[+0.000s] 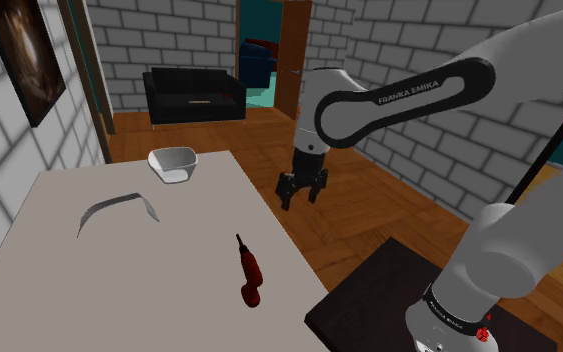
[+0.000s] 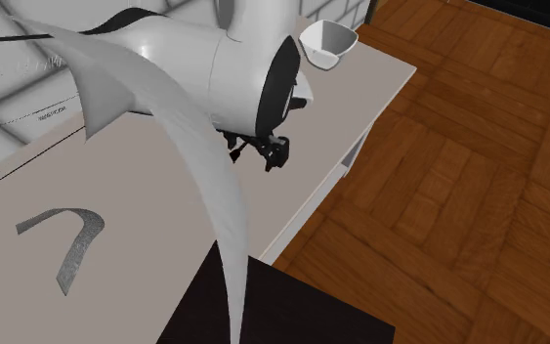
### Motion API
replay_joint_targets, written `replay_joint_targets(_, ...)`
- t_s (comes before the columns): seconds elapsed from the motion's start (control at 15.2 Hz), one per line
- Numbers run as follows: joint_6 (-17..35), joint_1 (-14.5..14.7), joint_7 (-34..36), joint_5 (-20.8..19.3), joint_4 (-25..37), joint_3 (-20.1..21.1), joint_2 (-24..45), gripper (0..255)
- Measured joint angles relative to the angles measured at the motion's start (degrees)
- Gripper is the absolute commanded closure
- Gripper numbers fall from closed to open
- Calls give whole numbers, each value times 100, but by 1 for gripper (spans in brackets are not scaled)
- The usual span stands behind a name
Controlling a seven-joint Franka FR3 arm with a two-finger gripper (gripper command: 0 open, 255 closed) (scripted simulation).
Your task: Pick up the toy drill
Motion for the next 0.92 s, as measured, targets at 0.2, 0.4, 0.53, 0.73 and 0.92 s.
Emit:
replay_joint_targets(0.2,452,62,268,-40,139,232,601,0)
replay_joint_targets(0.4,887,128,557,-145,287,431,1204,0)
replay_joint_targets(0.53,1142,154,728,-281,451,512,1648,0)
replay_joint_targets(0.73,1468,264,1095,-540,770,625,2330,0)
replay_joint_targets(0.92,1790,421,1438,-814,1031,658,2965,0)
